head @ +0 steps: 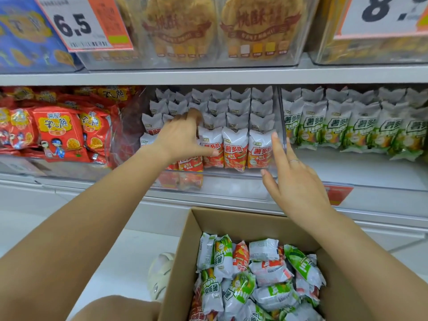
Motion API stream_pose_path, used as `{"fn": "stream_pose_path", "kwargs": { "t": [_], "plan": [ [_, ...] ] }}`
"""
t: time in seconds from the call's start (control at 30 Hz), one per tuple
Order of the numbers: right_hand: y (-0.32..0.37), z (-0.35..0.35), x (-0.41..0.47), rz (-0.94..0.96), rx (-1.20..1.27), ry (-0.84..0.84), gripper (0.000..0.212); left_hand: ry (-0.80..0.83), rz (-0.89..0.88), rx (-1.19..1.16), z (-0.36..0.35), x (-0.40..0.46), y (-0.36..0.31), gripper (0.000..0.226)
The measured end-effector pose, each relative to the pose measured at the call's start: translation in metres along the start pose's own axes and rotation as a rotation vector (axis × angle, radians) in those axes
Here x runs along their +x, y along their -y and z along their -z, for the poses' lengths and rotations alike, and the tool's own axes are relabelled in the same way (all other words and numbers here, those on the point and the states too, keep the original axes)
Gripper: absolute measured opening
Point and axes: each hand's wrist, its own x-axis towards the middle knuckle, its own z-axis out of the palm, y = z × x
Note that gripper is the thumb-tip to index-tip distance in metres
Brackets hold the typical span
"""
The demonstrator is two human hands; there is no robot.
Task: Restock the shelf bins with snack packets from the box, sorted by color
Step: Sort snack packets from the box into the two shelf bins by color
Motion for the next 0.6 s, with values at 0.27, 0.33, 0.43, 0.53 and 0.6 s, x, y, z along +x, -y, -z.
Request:
{"fn": "stream_pose_path", "kwargs": {
  "t": [0.27,0.33,0.43,0.53,0.6],
  "plan": [
    [0.002,0.001,0.001,-0.012,-0.027,-0.005,0.069,0.26,-0.113,0.31,-0.001,-0.008,0.022,0.077],
    [0.002,0.0,0.0,-0.01,-0.027,-0.008,0.069,0.164,-0.091,0.32,-0.001,-0.006,0.021,0.084],
    [0.002,0.0,0.001,-0.007,-0.041,-0.004,0.068,0.013,-0.084,0.425,-0.004,-0.008,0.018,0.088],
    [0.003,0.0,0.0,-0.013,-0.066,-0.004,0.067,0.01,-0.099,0.401,-0.011,-0.009,0.018,0.087],
    [0.003,0.0,0.0,-0.023,-0.078,-0.008,0.064,0.04,-0.087,0.245,-0.007,-0.01,0.024,0.092]
  ]
}}
